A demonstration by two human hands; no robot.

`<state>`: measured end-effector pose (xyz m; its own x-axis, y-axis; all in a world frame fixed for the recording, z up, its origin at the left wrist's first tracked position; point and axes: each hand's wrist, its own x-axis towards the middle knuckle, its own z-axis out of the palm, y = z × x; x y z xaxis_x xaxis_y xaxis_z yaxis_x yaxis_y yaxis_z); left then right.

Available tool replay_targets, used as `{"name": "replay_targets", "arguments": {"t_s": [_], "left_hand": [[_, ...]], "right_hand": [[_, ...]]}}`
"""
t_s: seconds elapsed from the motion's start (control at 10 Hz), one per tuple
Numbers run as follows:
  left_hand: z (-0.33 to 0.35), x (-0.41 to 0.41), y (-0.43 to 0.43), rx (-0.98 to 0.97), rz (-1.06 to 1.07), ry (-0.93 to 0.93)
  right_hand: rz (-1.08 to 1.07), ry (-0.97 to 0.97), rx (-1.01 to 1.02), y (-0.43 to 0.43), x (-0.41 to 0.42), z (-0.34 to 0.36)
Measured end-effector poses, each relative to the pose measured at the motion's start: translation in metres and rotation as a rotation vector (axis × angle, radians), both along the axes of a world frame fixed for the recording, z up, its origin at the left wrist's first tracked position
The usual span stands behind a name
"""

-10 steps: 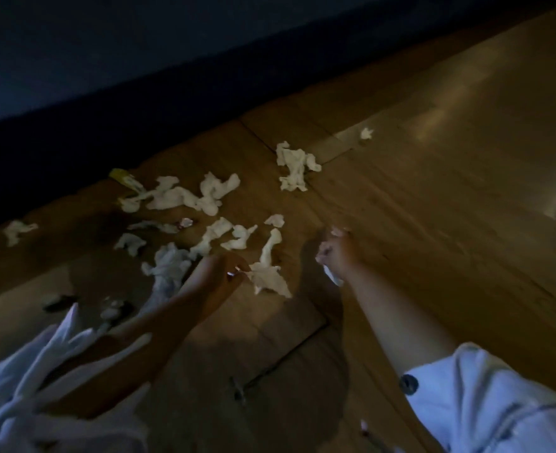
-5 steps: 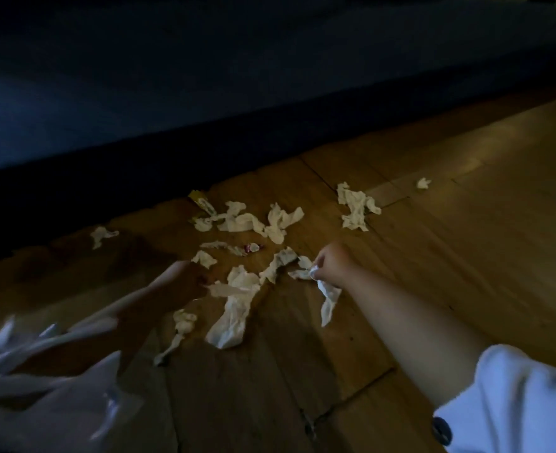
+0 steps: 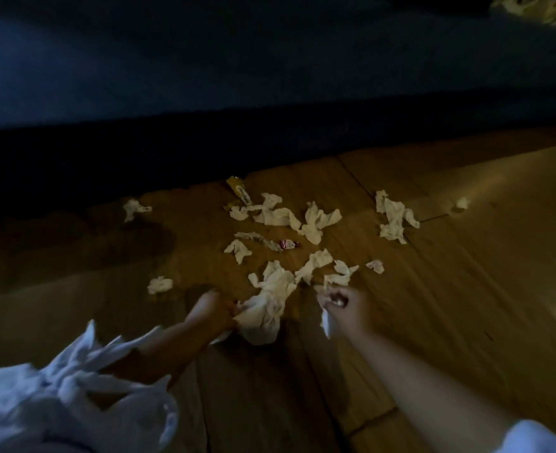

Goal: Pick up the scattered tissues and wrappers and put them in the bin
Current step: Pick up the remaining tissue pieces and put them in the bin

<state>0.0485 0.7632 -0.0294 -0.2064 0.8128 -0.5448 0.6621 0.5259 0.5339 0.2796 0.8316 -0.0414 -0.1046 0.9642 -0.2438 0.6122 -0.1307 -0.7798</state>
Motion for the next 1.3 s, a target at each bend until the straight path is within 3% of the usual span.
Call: {"name": "replay_targets", "arguments": {"t_s": [0.1,0.2,0.3,0.4,0.5,0.6,0.7,0.8,0.9,1.0,1.1,1.2,1.3], "left_hand": [[-0.006,0.002,0.003,0.0,0.109,-0.077],[0.004,-0.011,-0.002,0.079,0.518,-0.593],[0.011,-0.046,-0.004,0.266,0.786,-0.886],[-0.001,-0.094,-0.008,0.294,0.692,-0.619],[-0.018,-0.117,-0.018,0.055,0.3,-0.101],[-0.021,-0.106,-0.018,0.049,0.182,0.059],[-0.021,-0.098,-0.015,0.129,0.098,0.085],[-0.021,-0.087,-0.014,0.202,0.205,-0.076],[-0.019,-0.063,-0.01,0.213,0.257,-0.142],[-0.011,-0.047,0.006,0.216,0.37,-0.273],[0.005,-0.034,0.018,0.194,0.658,-0.573],[0.011,-0.03,0.037,0.204,0.58,-0.509],[0.017,-0.022,0.045,0.185,0.61,-0.508]], "right_hand": [[0.122,0.108,0.115,0.004,-0.037,0.015],[0.293,-0.095,0.274,0.013,-0.067,0.016],[0.491,-0.289,0.166,0.019,-0.083,0.005],[0.739,-0.476,0.017,0.017,-0.085,-0.01],[0.782,-0.496,0.025,0.006,-0.08,-0.022],[0.765,-0.47,0.103,-0.006,-0.074,-0.035],[0.745,-0.396,0.049,-0.005,-0.064,-0.032],[0.559,-0.308,0.162,0.011,-0.056,-0.009],[0.198,-0.071,0.152,0.032,-0.044,0.012],[-0.009,-0.067,0.178,0.054,-0.03,0.021],[0.001,-0.291,0.16,0.071,-0.014,0.019],[0.21,-0.395,-0.062,0.076,0.0,0.004],[0.322,-0.434,-0.095,0.064,0.004,-0.014]]}}
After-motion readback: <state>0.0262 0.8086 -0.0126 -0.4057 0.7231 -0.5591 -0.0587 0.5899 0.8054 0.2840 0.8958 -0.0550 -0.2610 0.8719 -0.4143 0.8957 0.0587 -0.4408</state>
